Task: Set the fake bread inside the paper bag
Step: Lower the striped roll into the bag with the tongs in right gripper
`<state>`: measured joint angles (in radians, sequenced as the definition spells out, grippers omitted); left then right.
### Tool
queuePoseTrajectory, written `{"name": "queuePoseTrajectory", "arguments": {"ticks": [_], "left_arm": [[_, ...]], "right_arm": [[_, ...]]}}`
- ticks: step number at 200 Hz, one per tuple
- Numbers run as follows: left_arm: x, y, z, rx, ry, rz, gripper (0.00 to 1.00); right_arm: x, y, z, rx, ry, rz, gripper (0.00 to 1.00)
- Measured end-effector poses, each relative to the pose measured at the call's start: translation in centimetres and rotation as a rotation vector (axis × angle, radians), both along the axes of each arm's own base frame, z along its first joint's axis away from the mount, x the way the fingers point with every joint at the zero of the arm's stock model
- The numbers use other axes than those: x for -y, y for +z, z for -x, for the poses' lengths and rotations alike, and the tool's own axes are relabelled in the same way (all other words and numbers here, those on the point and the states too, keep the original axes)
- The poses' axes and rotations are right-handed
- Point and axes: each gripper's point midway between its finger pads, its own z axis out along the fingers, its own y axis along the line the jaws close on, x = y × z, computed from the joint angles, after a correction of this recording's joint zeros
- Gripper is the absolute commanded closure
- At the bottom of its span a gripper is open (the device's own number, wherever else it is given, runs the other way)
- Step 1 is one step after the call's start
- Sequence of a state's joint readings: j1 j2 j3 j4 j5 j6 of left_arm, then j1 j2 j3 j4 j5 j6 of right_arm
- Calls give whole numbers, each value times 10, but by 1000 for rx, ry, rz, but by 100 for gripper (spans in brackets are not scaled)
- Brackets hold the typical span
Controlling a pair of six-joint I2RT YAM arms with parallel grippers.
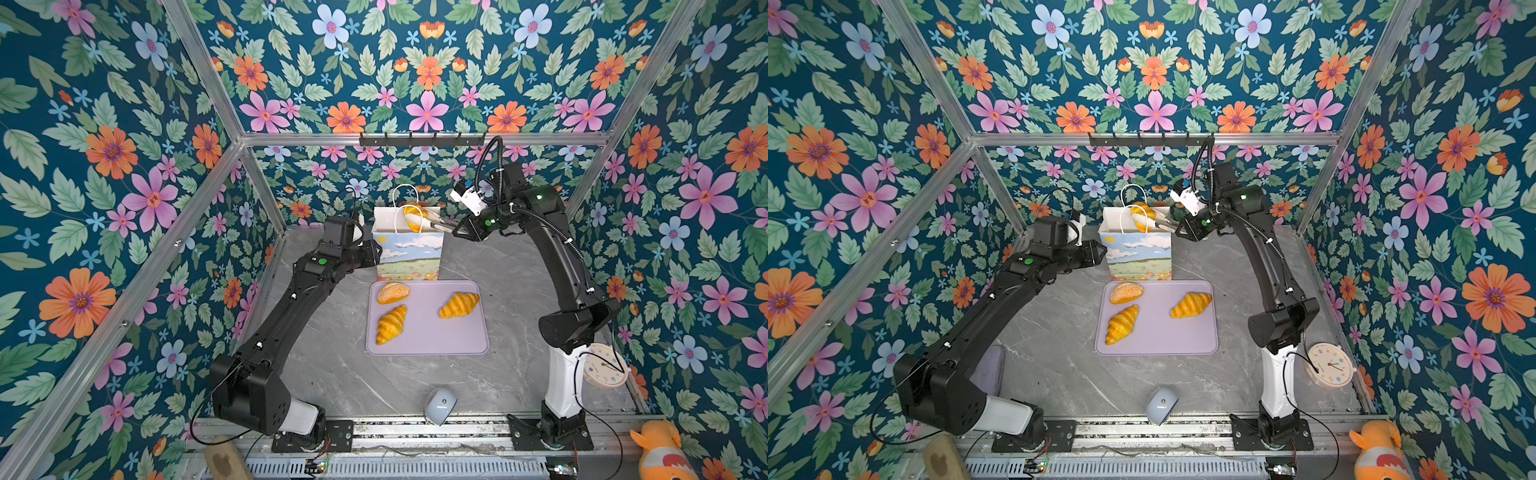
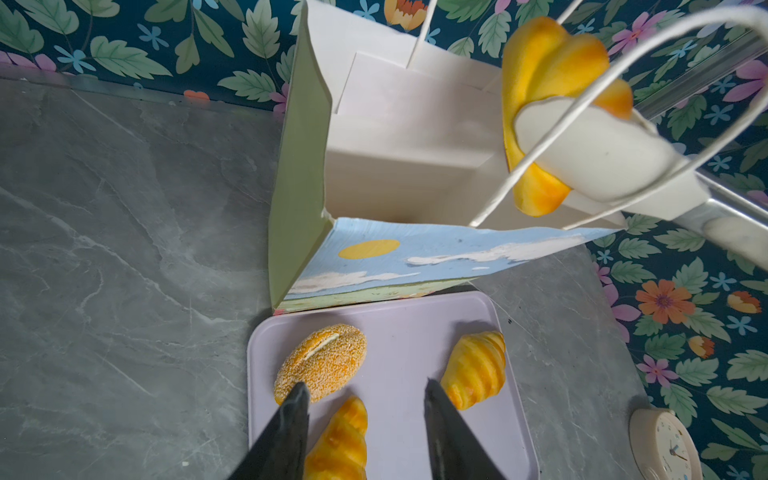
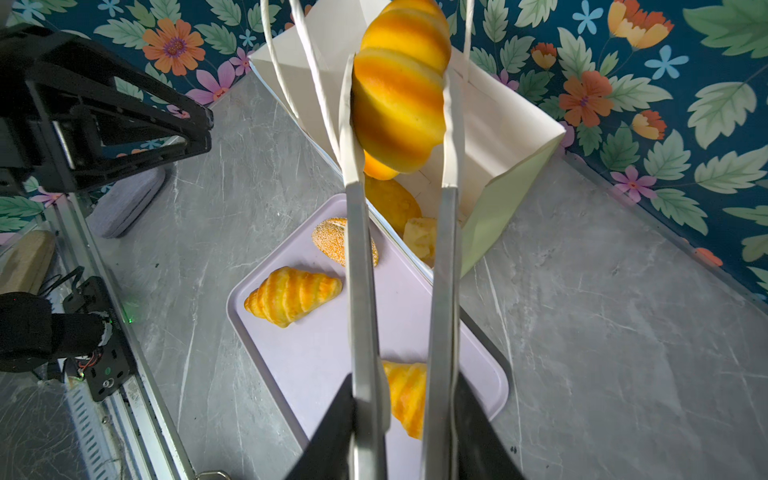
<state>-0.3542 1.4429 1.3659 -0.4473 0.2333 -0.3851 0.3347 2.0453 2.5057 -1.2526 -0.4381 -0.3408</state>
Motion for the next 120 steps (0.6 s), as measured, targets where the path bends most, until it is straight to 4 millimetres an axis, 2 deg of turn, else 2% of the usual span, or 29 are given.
{"name": "queuePoseTrajectory", "arguments": {"ticks": [120], "left_arm": [[2,-5,-3,-13,-2,-3,53]], "right_arm": [[-10,-11,-10,24,38,44,65]]}}
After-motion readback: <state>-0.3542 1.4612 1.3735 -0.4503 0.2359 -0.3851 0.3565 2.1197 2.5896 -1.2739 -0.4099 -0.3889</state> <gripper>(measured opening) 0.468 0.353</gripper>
